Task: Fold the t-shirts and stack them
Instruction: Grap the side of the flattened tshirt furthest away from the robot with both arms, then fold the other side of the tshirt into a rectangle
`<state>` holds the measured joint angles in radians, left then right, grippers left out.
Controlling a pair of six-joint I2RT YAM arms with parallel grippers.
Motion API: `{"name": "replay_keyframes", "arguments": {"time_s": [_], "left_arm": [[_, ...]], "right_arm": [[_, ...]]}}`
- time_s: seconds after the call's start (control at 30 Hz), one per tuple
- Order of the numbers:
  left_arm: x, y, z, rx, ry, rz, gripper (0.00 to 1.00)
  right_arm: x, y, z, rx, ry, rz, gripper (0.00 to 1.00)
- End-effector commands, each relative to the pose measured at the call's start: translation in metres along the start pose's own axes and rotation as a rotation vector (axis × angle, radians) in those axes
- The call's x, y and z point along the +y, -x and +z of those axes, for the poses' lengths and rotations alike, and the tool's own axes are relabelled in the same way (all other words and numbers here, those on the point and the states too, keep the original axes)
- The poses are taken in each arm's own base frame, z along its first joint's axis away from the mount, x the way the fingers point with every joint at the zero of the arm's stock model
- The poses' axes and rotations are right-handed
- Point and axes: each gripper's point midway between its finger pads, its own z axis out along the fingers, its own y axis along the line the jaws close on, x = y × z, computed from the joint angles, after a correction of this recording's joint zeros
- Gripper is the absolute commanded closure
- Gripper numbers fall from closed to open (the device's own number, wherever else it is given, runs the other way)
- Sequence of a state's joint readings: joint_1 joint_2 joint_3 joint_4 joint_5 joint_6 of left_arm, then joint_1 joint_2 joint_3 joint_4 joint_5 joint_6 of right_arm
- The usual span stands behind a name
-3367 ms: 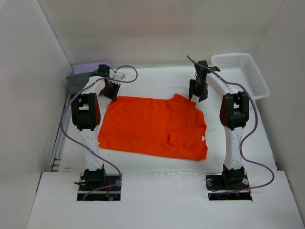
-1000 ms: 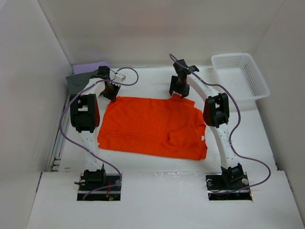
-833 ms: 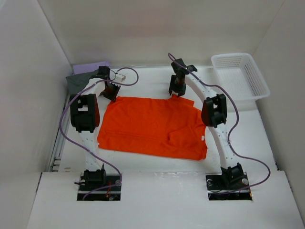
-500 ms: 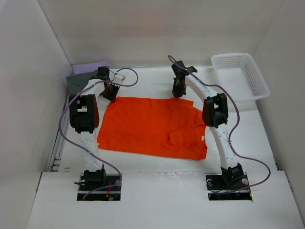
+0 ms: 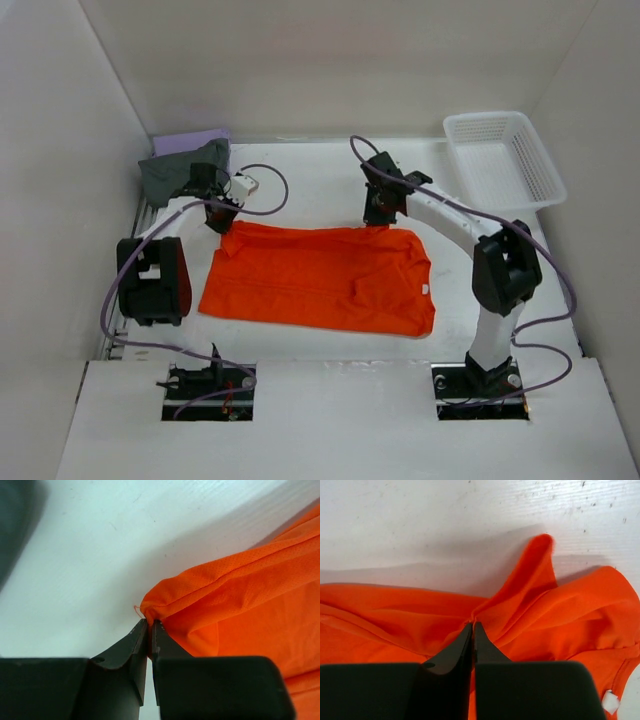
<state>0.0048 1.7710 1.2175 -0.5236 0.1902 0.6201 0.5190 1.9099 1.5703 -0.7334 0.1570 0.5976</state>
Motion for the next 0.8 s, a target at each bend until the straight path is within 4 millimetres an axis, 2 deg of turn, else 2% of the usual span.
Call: {"name": "replay_keyframes", "arguments": {"time_s": [0.0,0.1,0.17,0.27,0.37,0.43,0.5,0.6,0.7,0.77], "left_arm": [[0.006,0.022,-0.032,-0.144,0.097,0.125,0.99],[-0.003,0.018,-0.046,-0.181,0.118,0.159,0.98],[-0.014,0.004,-0.049,-0.164,0.099,0.179,0.97],[-0.036,-0.030,-0.039,-0.090,0.039,0.203,0.96],[-0.059,-0.064,-0.026,-0.019,-0.016,0.235,0.95],[-0.064,-0.066,-0.025,-0.003,-0.011,0.269,0.95],[-0.064,-0.062,-0.028,-0.016,0.002,0.282,0.94],[-0.068,-0.064,-0.029,0.005,0.000,0.308,0.94],[-0.069,-0.065,-0.031,0.011,0.000,0.316,0.94],[-0.071,-0.066,-0.032,0.015,-0.006,0.316,0.94]], "right_arm": [[0.010,0.002,-0.004,-0.118,0.019,0.048,0.96],[0.010,-0.018,-0.005,-0.132,0.017,0.072,0.96],[0.010,-0.034,-0.005,-0.135,0.026,0.101,0.95],[0.003,-0.057,0.004,-0.115,0.030,0.157,0.92],[0.004,-0.080,0.012,-0.065,0.067,0.186,0.83],[0.007,-0.091,0.008,-0.048,0.099,0.197,0.77],[0.010,-0.094,-0.004,-0.060,0.133,0.207,0.73],[0.012,-0.087,-0.041,-0.116,0.192,0.196,0.66],[0.002,-0.080,-0.075,-0.164,0.182,0.174,0.64],[-0.006,-0.074,-0.085,-0.192,0.155,0.150,0.63]]}}
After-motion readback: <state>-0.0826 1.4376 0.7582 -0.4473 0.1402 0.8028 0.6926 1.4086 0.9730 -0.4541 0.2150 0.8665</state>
